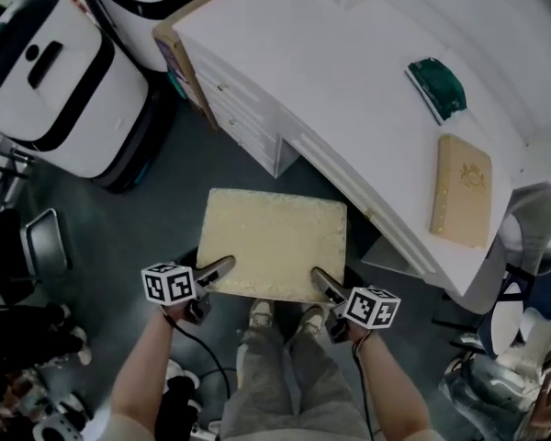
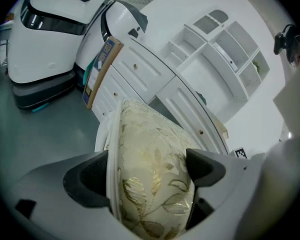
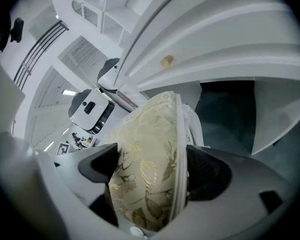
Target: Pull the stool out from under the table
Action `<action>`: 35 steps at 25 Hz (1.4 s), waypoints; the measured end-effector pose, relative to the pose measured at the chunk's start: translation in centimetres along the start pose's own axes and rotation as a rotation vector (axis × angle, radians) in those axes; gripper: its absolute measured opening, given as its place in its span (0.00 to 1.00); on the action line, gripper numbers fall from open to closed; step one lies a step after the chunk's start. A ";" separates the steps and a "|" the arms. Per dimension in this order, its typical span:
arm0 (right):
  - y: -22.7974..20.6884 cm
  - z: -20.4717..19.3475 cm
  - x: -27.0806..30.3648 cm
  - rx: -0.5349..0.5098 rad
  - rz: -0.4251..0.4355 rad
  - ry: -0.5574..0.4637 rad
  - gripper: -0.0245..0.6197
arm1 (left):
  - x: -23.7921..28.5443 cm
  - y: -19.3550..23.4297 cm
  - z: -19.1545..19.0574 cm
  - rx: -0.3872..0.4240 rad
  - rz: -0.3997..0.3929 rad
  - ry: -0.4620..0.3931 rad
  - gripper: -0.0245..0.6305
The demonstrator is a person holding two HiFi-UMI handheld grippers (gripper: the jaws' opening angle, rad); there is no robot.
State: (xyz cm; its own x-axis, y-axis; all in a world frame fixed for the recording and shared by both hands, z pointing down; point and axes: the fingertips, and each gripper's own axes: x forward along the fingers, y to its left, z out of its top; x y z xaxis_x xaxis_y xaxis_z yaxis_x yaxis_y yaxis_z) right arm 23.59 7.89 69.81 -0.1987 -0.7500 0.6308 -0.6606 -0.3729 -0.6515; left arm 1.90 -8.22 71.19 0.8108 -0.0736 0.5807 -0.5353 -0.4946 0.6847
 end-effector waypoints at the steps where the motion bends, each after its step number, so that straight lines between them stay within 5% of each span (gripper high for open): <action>1: 1.3 0.4 0.4 -0.023 0.018 0.017 0.72 | -1.4 0.2 0.4 -0.012 0.014 -0.026 0.75; 12: 16.6 3.0 3.7 -0.249 0.206 0.196 0.72 | -17.4 0.8 3.0 -0.148 0.177 -0.296 0.75; 21: 28.5 2.9 4.6 -0.459 0.340 0.344 0.72 | -29.1 -0.3 1.3 -0.296 0.306 -0.515 0.75; 29: 35.3 1.3 4.3 -0.594 0.436 0.459 0.72 | -35.4 -2.0 -2.0 -0.422 0.392 -0.658 0.75; 35: 37.8 0.5 5.5 -0.614 0.455 0.483 0.72 | -37.6 -1.1 -1.8 -0.434 0.418 -0.691 0.75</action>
State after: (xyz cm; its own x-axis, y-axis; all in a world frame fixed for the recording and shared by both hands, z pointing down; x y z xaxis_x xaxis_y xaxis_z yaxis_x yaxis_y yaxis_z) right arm -2.09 -10.59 48.43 -0.7262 -0.3911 0.5654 -0.6863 0.3644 -0.6294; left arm -28.36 -3.33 49.39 0.4179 -0.7440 0.5214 -0.7456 0.0469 0.6647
